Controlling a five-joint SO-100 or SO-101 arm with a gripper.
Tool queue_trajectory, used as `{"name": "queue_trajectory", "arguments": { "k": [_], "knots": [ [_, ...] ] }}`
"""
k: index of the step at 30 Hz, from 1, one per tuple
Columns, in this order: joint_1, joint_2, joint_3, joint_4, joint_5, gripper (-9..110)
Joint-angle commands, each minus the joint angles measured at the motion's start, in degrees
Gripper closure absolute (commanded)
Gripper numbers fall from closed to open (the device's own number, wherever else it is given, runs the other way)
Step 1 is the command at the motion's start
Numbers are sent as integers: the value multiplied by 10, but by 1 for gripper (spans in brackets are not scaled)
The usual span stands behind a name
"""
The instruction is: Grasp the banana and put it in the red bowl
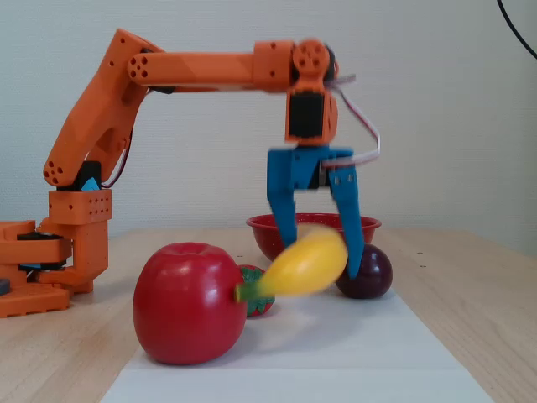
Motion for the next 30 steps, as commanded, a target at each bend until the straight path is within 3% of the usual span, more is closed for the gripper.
{"name": "queue_trajectory", "arguments": {
  "k": [1,17,30],
  "knots": [
    [15,134,-70,17,-18,101],
    [86,283,-85,102,-54,101],
    [255,376,-58,105,-131,101]
  ]
}}
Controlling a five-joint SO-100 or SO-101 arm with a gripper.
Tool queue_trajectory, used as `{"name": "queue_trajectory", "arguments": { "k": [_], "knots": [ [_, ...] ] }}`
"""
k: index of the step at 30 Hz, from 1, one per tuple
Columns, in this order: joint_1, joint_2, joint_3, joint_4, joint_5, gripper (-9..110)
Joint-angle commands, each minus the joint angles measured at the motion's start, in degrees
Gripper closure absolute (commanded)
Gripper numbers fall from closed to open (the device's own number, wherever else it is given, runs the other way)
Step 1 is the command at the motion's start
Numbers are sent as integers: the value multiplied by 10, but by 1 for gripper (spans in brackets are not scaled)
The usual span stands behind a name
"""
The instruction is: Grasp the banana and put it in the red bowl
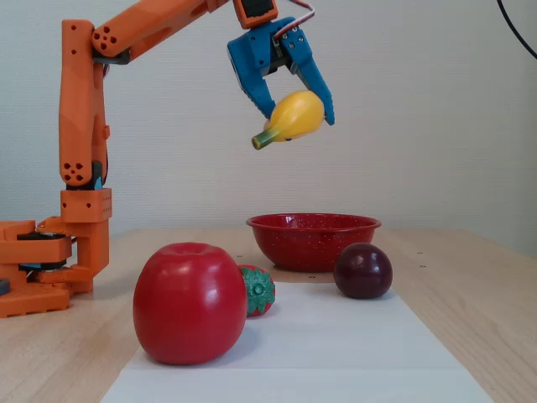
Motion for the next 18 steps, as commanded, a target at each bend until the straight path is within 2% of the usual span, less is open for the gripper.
{"name": "queue_trajectory", "arguments": {
  "k": [1,7,18],
  "knots": [
    [44,91,-40,-11,-24,101],
    [140,91,-30,-33,-66,101],
    [253,37,21,-163,-108,101]
  ]
}}
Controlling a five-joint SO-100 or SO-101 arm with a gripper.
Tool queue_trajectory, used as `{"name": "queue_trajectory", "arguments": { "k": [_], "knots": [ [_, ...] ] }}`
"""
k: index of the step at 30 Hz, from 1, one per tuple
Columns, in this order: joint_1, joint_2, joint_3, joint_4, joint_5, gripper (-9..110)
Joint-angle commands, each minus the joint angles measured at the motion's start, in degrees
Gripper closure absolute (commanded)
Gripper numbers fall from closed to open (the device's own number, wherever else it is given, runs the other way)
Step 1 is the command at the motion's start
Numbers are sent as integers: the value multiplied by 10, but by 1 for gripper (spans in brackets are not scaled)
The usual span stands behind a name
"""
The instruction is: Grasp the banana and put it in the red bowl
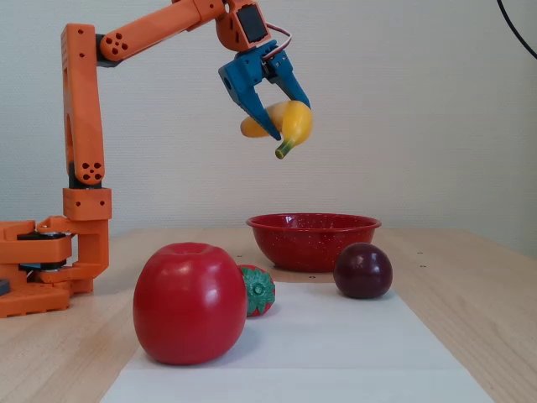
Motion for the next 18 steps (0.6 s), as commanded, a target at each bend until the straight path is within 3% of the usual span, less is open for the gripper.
{"name": "queue_trajectory", "arguments": {
  "k": [1,18],
  "knots": [
    [20,14,-27,-54,-13,101],
    [37,-103,109,-307,39,101]
  ]
}}
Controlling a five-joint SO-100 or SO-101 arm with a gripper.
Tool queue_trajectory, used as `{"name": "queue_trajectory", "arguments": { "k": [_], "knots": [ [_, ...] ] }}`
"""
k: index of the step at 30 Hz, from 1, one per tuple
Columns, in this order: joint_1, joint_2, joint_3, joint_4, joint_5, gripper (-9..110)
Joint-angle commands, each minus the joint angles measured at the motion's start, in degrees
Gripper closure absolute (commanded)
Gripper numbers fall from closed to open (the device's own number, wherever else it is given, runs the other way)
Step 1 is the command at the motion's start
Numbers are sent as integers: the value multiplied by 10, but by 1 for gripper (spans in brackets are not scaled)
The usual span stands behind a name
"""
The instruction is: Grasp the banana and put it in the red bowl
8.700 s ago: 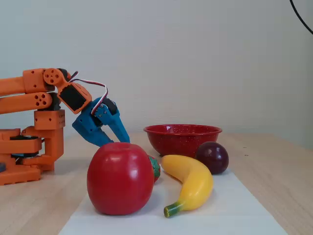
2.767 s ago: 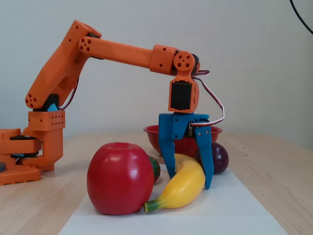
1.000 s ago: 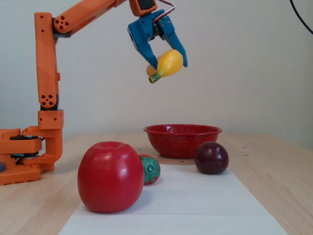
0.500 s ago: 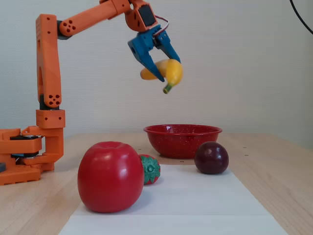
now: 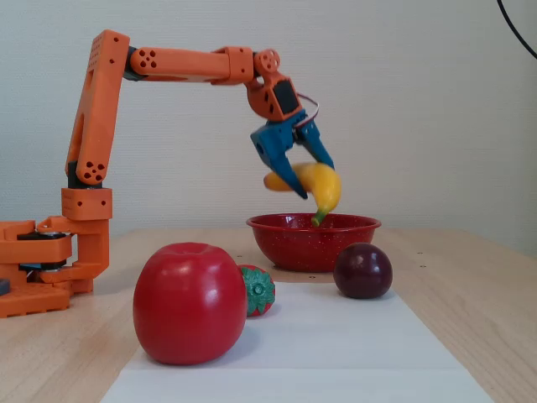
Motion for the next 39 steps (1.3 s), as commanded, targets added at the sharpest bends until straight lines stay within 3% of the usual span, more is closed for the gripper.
{"name": "queue_trajectory", "arguments": {
  "k": [1,9,14,20,29,39],
  "knots": [
    [19,39,-26,-36,26,97],
    [24,33,23,-27,6,66],
    [25,31,-21,33,-17,61],
    [14,32,-101,118,-34,68],
    [-18,59,-180,202,-38,101],
    [-66,104,-250,293,-33,101]
  ]
}}
